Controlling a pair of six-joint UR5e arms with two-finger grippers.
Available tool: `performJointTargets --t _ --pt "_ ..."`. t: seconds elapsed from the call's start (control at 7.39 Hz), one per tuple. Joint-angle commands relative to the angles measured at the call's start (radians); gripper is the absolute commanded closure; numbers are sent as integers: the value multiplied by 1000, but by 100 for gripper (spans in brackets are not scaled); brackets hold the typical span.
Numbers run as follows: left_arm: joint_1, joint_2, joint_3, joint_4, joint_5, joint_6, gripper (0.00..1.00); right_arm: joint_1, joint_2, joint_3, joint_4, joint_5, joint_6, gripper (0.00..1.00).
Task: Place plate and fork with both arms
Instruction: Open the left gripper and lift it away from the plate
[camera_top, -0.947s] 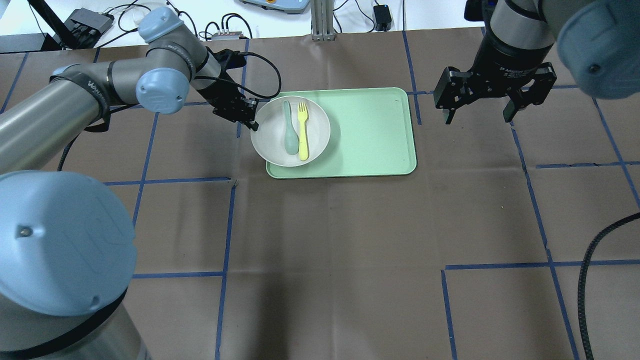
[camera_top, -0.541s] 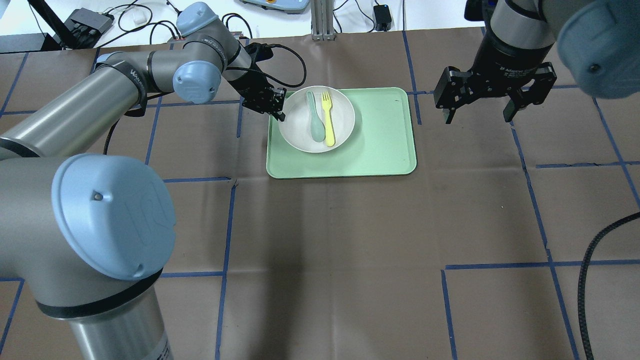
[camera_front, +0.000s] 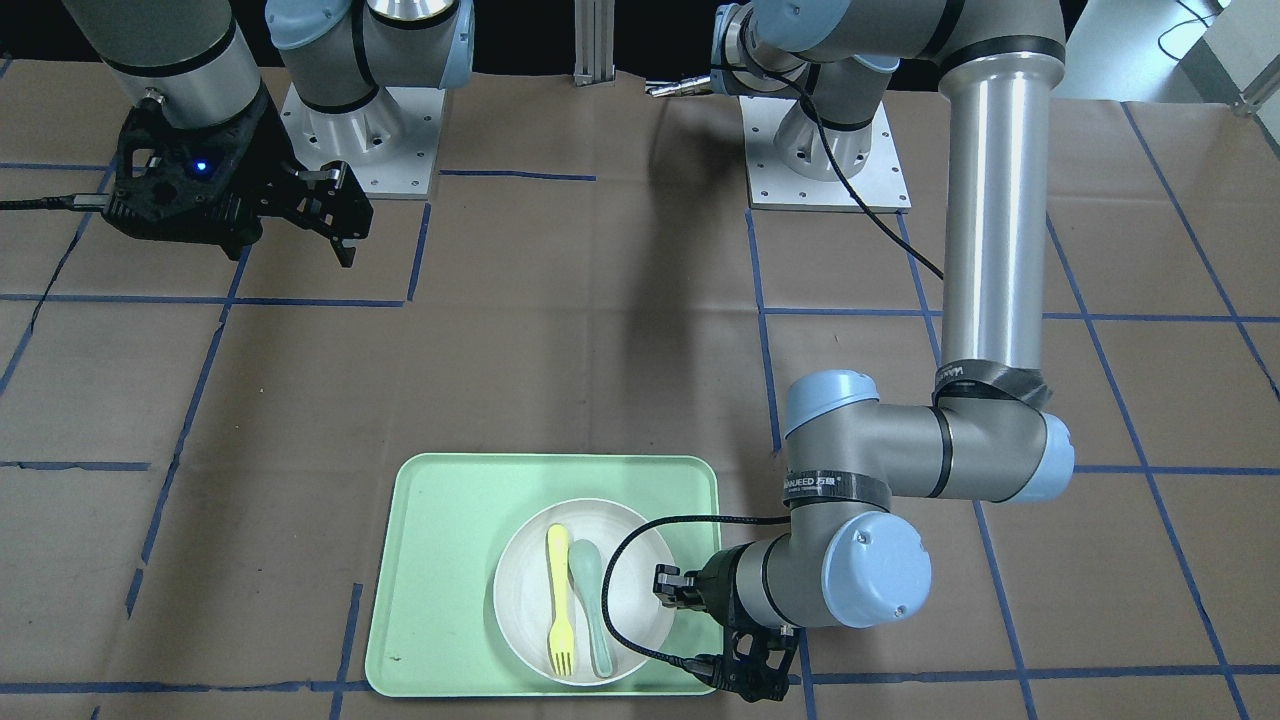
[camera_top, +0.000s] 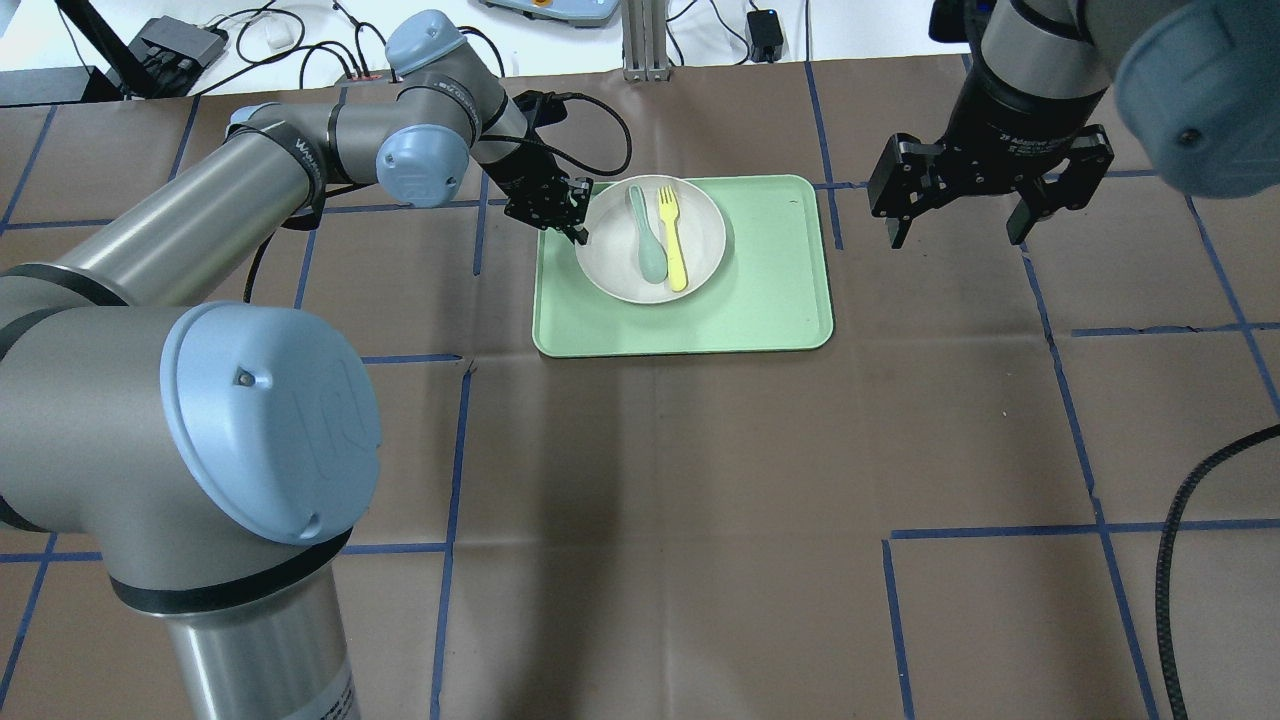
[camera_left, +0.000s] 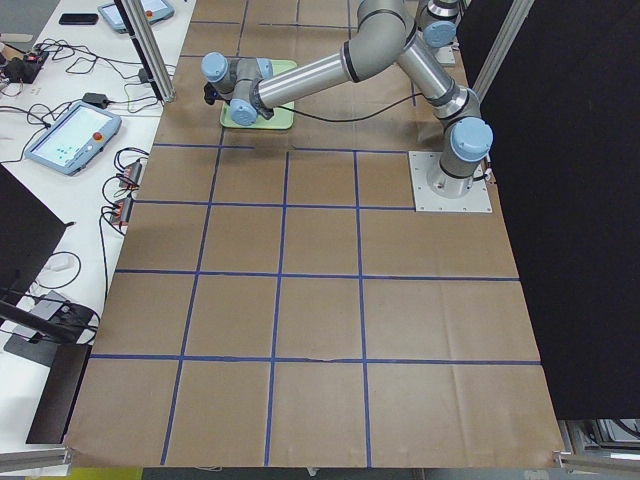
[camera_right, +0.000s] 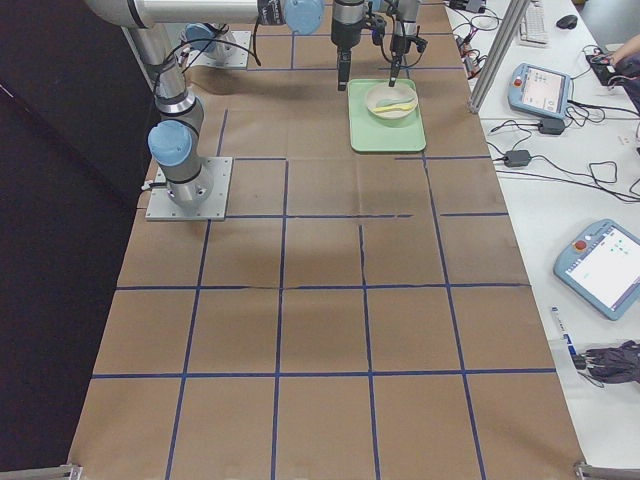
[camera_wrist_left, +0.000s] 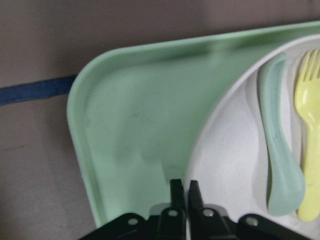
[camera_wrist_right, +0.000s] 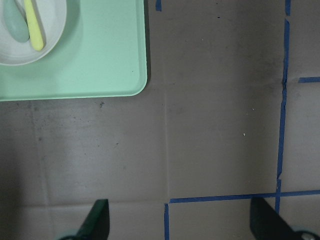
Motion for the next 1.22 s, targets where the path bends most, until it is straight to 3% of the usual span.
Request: performJointTargets --t 0.0,0.27,0.81,0.95,1.08 --pt "-5 24 -7 -10 4 -3 5 -1 2 0 0 0 0 0" --pt "-9 133 -4 -151 54 -14 1 2 3 0 0 0 0 0" --pt "-13 498 -15 -564 230 -41 1 8 20 -15 -25 0 11 0" --pt "-20 582 -34 -642 240 -57 1 11 47 -20 -49 2 14 0" --pt "-22 682 -95 -686 335 -60 1 19 75 -21 -101 5 14 0"
